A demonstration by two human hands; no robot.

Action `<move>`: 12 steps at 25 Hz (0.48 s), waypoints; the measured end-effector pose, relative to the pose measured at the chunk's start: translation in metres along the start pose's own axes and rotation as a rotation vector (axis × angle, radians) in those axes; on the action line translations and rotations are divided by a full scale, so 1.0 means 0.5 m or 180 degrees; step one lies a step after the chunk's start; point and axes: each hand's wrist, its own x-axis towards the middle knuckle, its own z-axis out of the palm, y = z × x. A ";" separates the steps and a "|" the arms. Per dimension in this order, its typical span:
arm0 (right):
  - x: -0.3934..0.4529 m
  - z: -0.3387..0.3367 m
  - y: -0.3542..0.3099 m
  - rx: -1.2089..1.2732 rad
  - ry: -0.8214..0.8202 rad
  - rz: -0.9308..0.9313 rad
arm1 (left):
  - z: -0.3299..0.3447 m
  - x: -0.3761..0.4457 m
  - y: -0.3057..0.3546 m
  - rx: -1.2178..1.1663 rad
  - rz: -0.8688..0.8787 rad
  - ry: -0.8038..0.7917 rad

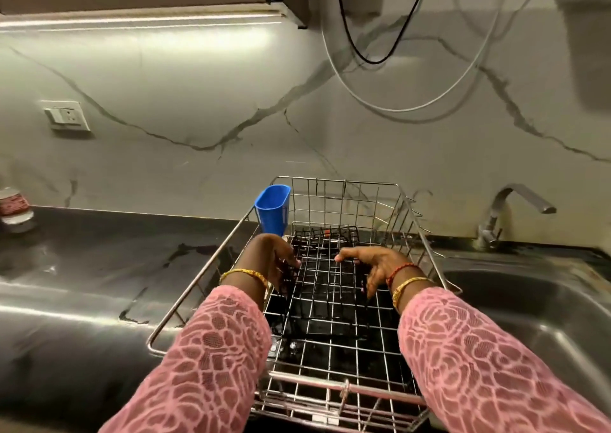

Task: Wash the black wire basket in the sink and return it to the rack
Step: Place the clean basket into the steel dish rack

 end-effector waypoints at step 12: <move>0.044 0.013 0.019 0.0398 -0.0058 0.0316 | 0.022 0.010 0.020 0.0159 -0.0121 0.0082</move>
